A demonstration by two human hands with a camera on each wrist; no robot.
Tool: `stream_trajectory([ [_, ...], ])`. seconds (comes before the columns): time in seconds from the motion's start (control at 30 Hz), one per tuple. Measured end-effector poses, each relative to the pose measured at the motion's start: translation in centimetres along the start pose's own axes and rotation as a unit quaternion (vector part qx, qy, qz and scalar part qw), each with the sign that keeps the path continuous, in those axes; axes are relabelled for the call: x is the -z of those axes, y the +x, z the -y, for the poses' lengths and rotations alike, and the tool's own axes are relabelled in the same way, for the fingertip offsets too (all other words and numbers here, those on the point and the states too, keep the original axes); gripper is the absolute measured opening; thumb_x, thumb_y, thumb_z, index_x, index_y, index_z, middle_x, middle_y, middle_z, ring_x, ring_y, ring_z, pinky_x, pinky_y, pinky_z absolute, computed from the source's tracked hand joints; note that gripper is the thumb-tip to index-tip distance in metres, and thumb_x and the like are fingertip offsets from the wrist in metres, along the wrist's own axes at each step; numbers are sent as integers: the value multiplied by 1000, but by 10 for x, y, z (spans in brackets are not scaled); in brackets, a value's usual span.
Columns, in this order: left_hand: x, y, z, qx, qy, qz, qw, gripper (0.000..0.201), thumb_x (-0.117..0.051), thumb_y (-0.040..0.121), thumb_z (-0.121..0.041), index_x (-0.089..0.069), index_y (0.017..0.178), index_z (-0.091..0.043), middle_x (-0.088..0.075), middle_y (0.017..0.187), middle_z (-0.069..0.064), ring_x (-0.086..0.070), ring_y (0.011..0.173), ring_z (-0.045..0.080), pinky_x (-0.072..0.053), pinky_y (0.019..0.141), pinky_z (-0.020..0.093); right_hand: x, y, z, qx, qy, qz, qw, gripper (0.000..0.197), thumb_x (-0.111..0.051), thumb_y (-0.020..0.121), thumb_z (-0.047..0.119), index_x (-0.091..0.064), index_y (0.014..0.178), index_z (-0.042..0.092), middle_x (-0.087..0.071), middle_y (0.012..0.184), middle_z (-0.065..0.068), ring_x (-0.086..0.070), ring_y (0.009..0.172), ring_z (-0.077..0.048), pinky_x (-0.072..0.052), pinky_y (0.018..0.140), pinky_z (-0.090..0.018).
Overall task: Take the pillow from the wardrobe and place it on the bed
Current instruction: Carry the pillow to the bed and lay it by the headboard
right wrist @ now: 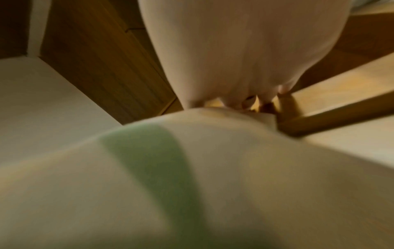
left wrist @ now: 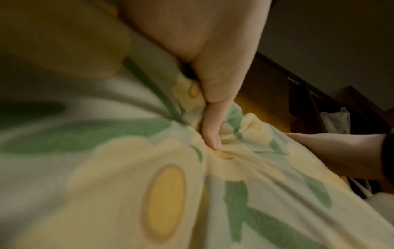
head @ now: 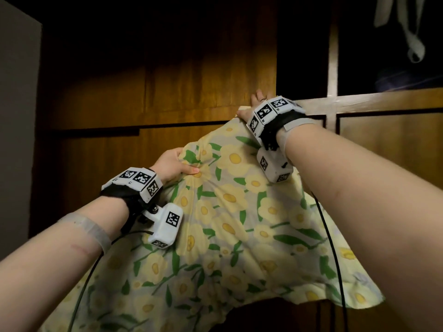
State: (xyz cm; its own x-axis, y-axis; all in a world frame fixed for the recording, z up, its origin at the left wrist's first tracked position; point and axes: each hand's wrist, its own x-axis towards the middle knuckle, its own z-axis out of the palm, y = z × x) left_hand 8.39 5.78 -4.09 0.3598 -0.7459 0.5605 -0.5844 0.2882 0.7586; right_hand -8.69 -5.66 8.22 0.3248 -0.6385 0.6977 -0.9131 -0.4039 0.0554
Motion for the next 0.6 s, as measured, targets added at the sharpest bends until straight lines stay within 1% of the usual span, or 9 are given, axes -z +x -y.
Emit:
stream_trajectory([
  [0.03,-6,-1,-1,4,1,-3,1000,41,-73,71,5,-59,106,-10,-64,87,-4,-61,84,15,-48,74,26,-2,0,-10,-19,-3,-1,1000,68,-33,96,50,-19,150,10,-11,160,-13,-11,147,-34,-13,119,-51],
  [0.1,-15,-6,-4,12,-4,-14,1000,39,-73,70,4,-60,104,-10,-65,89,-2,-61,92,20,-48,81,31,-4,-7,-25,-20,4,-12,1000,76,-30,94,57,-8,152,13,-1,162,-8,-4,149,-27,-4,120,-45],
  [0.13,-18,-8,-5,16,-8,-19,1000,36,-73,70,4,-60,101,-12,-65,89,-2,-61,94,21,-48,81,31,-3,-11,-33,-22,16,-8,1000,78,-30,94,58,-6,152,12,0,162,-8,-3,149,-26,-3,120,-44],
  [0.2,-23,-12,-8,18,-13,-22,1000,31,-73,70,4,-60,89,-17,-64,87,-3,-60,95,22,-48,76,29,2,-19,-46,-19,31,-19,999,79,-29,94,58,-6,152,9,0,162,-9,-3,149,-27,-3,120,-43],
  [0.23,-26,-14,-9,21,-16,-23,999,31,-73,70,4,-59,85,-19,-65,88,-2,-61,96,23,-49,79,31,2,-22,-50,-19,25,-22,999,79,-28,94,58,-6,151,8,0,161,-10,-4,149,-27,-3,120,-43],
  [0.33,-38,-19,-13,20,-28,-13,999,31,-74,69,5,-61,89,-16,-67,100,8,-62,102,27,-49,94,40,5,-32,-62,-21,2,-29,999,80,-23,94,59,-9,151,4,-6,161,-12,-10,148,-26,-2,121,-41],
  [0.47,-50,-27,-19,14,-36,1,999,33,-73,70,5,-61,97,-10,-67,103,11,-63,102,28,-49,95,41,12,-41,-75,-34,-17,-18,999,80,-21,95,59,-9,151,3,-7,161,-13,-10,148,-25,-1,121,-40],
  [0.53,-52,-30,-19,26,-33,1,999,30,-73,71,3,-61,93,-13,-67,100,8,-63,100,28,-49,94,42,12,-43,-79,-44,-14,-16,999,81,-21,95,60,-8,151,3,-6,161,-13,-8,149,-26,-1,120,-42],
  [0.6,-52,-33,-17,40,-30,-2,999,27,-74,71,0,-59,86,-18,-66,92,2,-62,97,25,-49,92,39,25,-62,-83,-50,9,3,999,81,-27,94,60,-12,150,3,-10,160,-16,-11,147,-30,-8,121,-47],
])
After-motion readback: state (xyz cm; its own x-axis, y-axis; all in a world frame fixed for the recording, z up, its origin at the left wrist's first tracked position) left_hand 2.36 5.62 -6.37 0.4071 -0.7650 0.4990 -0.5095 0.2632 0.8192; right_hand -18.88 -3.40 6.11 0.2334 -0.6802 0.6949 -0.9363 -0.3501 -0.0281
